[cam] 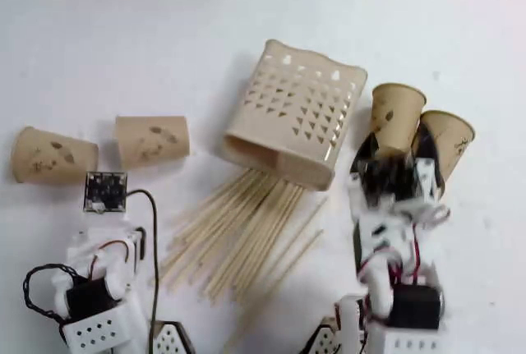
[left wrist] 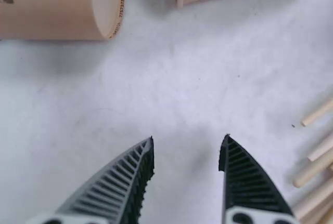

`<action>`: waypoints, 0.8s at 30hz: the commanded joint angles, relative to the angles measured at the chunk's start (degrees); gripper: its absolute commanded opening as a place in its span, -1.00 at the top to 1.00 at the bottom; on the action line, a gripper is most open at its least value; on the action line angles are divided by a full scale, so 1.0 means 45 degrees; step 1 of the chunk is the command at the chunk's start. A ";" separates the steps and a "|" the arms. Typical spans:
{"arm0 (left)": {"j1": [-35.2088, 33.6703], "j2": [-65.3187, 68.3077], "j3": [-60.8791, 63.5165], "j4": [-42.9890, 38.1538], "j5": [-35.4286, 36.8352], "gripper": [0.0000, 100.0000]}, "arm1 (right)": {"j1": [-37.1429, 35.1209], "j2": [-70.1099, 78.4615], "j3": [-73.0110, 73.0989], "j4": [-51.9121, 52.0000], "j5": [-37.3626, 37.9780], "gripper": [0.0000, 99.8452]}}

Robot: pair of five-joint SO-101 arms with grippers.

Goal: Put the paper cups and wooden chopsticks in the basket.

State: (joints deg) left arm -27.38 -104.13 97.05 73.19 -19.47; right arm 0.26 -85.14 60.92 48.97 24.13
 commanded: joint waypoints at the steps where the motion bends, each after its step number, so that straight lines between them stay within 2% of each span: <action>1: -0.0088 -0.0107 0.0000 0.0078 -0.0078 0.58 | -0.0107 0.5910 -0.3204 -0.0674 -0.0352 0.43; 6: -0.0088 -0.0107 0.0000 0.0078 -0.0078 0.58 | -0.0869 1.2181 -0.7443 -0.0576 -0.1309 0.54; 11: -0.0088 -0.0107 0.0000 0.0078 -0.0078 0.58 | -0.1182 1.6947 -1.1233 -0.0205 -0.1309 0.55; 24: -0.0088 -0.0107 0.0000 0.0078 -0.0078 0.58 | -0.0947 2.4352 -1.8989 -0.0303 -0.1426 0.55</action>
State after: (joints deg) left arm -27.38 -104.13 97.05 73.19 -19.47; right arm -4.40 18.24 -12.66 47.74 18.07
